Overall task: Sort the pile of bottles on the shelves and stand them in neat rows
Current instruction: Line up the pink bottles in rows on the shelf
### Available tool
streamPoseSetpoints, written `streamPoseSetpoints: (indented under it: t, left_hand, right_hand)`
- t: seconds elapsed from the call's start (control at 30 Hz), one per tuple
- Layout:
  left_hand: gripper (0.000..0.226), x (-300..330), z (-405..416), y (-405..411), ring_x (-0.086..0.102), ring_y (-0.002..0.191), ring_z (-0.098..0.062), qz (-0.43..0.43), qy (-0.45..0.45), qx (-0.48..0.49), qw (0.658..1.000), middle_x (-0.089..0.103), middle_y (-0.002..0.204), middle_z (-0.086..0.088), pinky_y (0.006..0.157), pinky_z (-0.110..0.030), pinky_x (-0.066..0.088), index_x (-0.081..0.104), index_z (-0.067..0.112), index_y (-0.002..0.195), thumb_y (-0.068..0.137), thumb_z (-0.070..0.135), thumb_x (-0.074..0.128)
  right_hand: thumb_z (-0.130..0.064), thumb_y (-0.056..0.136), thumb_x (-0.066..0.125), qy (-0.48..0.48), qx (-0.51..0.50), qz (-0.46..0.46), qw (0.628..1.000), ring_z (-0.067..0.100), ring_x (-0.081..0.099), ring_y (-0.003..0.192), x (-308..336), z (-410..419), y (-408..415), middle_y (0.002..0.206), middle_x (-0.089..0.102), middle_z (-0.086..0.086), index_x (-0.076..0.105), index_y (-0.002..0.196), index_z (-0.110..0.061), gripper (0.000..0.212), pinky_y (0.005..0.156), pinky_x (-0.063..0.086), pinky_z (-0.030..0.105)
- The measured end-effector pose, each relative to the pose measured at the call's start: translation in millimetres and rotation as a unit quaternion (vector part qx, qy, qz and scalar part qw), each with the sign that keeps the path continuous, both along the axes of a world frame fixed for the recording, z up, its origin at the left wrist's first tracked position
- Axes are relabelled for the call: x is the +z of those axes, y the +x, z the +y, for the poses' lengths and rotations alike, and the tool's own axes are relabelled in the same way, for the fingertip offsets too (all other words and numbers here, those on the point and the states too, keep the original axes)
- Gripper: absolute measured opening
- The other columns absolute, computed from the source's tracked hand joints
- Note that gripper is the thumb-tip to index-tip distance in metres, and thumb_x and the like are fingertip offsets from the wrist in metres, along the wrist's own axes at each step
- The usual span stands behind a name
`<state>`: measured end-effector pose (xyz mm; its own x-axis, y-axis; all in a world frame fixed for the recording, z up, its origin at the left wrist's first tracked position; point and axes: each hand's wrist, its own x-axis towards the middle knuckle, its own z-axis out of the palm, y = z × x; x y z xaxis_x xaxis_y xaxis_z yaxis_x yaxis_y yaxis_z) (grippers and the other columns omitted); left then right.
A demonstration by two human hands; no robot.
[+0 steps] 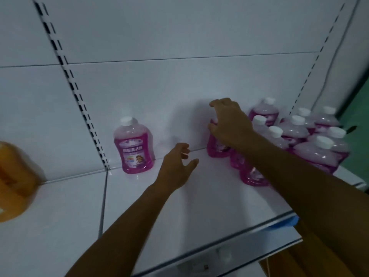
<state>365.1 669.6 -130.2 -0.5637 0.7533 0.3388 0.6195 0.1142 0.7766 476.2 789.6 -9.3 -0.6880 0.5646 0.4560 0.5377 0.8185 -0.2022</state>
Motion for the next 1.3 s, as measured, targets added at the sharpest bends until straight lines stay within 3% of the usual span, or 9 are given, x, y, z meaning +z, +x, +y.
streamPoseSetpoints:
  t: [0.13, 0.3, 0.47, 0.6, 0.67, 0.77, 1.0, 1.17, 1.3]
  left_hand:
    - [0.061, 1, 34, 12, 0.056, 0.103, -0.011, -0.040, -0.019, -0.034, 0.998, 0.056, 0.130, -0.003, 0.084, -0.023, 0.045, 0.045, 0.011, 0.135, 0.084, 0.030, 0.072]
    - [0.063, -3, 68, 11, 0.058, 0.111, -0.022, -0.064, -0.034, -0.020, 0.997, 0.054, 0.134, -0.008, 0.090, -0.029, 0.047, 0.043, 0.006, 0.136, 0.084, 0.024, 0.073]
    - [0.063, -7, 95, 5, 0.061, 0.103, -0.021, -0.090, -0.020, -0.033, 0.995, 0.059, 0.120, -0.001, 0.088, -0.029, 0.051, 0.045, 0.010, 0.134, 0.080, 0.021, 0.076]
    - [0.051, -15, 111, 3, 0.066, 0.091, -0.014, -0.045, -0.028, -0.039, 0.998, 0.067, 0.108, 0.005, 0.073, -0.007, 0.046, 0.057, 0.018, 0.123, 0.077, 0.024, 0.078]
    - [0.048, -17, 111, 2, 0.068, 0.092, -0.016, -0.047, -0.040, -0.029, 0.998, 0.069, 0.108, 0.004, 0.079, -0.021, 0.052, 0.059, 0.020, 0.121, 0.078, 0.028, 0.077]
    - [0.047, -14, 94, -2, 0.066, 0.089, -0.018, -0.033, -0.058, -0.004, 0.998, 0.069, 0.108, 0.003, 0.083, -0.035, 0.054, 0.058, 0.023, 0.122, 0.079, 0.032, 0.075]
    - [0.049, -4, 6, -11, 0.065, 0.089, -0.013, -0.029, -0.061, 0.044, 0.997, 0.066, 0.116, 0.005, 0.079, -0.031, 0.056, 0.053, 0.020, 0.128, 0.085, 0.034, 0.071]
    - [0.045, 3, -66, -16, 0.062, 0.078, 0.001, -0.039, -0.043, 0.098, 0.994, 0.064, 0.101, 0.014, 0.067, -0.015, 0.048, 0.051, 0.023, 0.117, 0.080, 0.031, 0.076]
    - [0.052, 2, -112, -31, 0.065, 0.083, -0.007, -0.001, -0.077, 0.148, 0.986, 0.064, 0.104, 0.013, 0.074, -0.024, 0.053, 0.052, 0.024, 0.122, 0.079, 0.042, 0.074]
  right_hand:
    - [-0.023, 0.085, 0.064, 0.034, -0.061, -0.085, 0.994, 0.031, 0.049, 0.115, 8, 22, 17, 0.127, 0.051, 0.014, 0.044, 0.131, -0.011, 0.052, 0.087, 0.043, 0.040]
    - [-0.023, 0.085, 0.064, 0.026, -0.073, -0.133, 0.988, 0.033, 0.056, 0.107, 13, 47, 13, 0.118, 0.055, 0.015, 0.040, 0.131, -0.011, 0.054, 0.075, 0.038, 0.036]
    - [-0.029, 0.086, 0.064, -0.038, -0.038, -0.130, 0.990, 0.031, 0.059, 0.103, 10, 65, 9, 0.117, 0.060, 0.010, 0.042, 0.129, -0.015, 0.050, 0.073, 0.040, 0.034]
    - [-0.033, 0.081, 0.072, -0.035, -0.020, -0.124, 0.991, 0.030, 0.060, 0.100, 11, 68, 9, 0.113, 0.062, 0.010, 0.047, 0.125, -0.017, 0.053, 0.074, 0.041, 0.033]
    - [-0.035, 0.080, 0.073, -0.032, -0.010, -0.128, 0.991, 0.031, 0.060, 0.101, 13, 67, 9, 0.113, 0.062, 0.009, 0.047, 0.126, -0.019, 0.055, 0.075, 0.040, 0.033]
    - [-0.038, 0.079, 0.073, -0.041, 0.014, -0.127, 0.991, 0.029, 0.058, 0.101, 16, 60, 8, 0.112, 0.062, 0.005, 0.048, 0.123, -0.022, 0.053, 0.075, 0.037, 0.033]
    - [-0.040, 0.074, 0.076, -0.081, 0.130, -0.105, 0.983, 0.022, 0.056, 0.094, 18, 8, -18, 0.104, 0.060, -0.004, 0.049, 0.116, -0.028, 0.051, 0.078, 0.044, 0.033]
    - [-0.038, 0.071, 0.079, -0.134, 0.231, -0.069, 0.961, 0.021, 0.059, 0.088, 15, -39, -43, 0.102, 0.062, -0.001, 0.053, 0.111, -0.025, 0.050, 0.079, 0.051, 0.036]
    - [-0.038, 0.071, 0.079, -0.166, 0.278, -0.057, 0.944, 0.020, 0.061, 0.090, 5, -70, -65, 0.104, 0.064, -0.001, 0.053, 0.111, -0.026, 0.049, 0.081, 0.054, 0.042]
